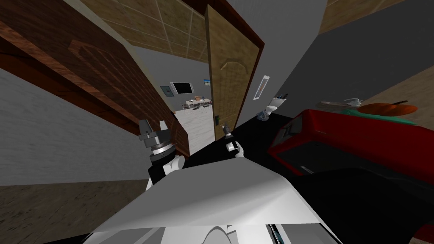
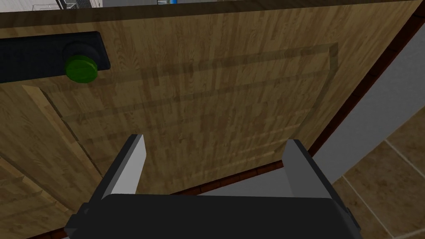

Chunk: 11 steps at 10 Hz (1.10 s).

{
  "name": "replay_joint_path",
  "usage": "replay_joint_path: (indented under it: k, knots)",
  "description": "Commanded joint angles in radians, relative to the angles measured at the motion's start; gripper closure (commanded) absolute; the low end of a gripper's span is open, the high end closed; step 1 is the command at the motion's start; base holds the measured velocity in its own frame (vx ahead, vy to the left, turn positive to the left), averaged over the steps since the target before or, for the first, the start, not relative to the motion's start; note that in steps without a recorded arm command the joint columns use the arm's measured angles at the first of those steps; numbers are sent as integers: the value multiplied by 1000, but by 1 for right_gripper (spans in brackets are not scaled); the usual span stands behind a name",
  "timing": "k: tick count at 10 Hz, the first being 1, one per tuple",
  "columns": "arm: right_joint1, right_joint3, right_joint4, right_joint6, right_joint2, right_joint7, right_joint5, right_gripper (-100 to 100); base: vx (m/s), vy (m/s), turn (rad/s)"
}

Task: Push the door open

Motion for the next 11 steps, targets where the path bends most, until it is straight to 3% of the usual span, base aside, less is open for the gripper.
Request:
replay_joint_path:
  k: [1, 11]
  knots:
    - [-27, 6, 47, 16, 2, 1, 5, -100, 75, -105, 95]
    - [-163, 40, 300, 83, 20, 4, 35, -100, 71, -113, 79]
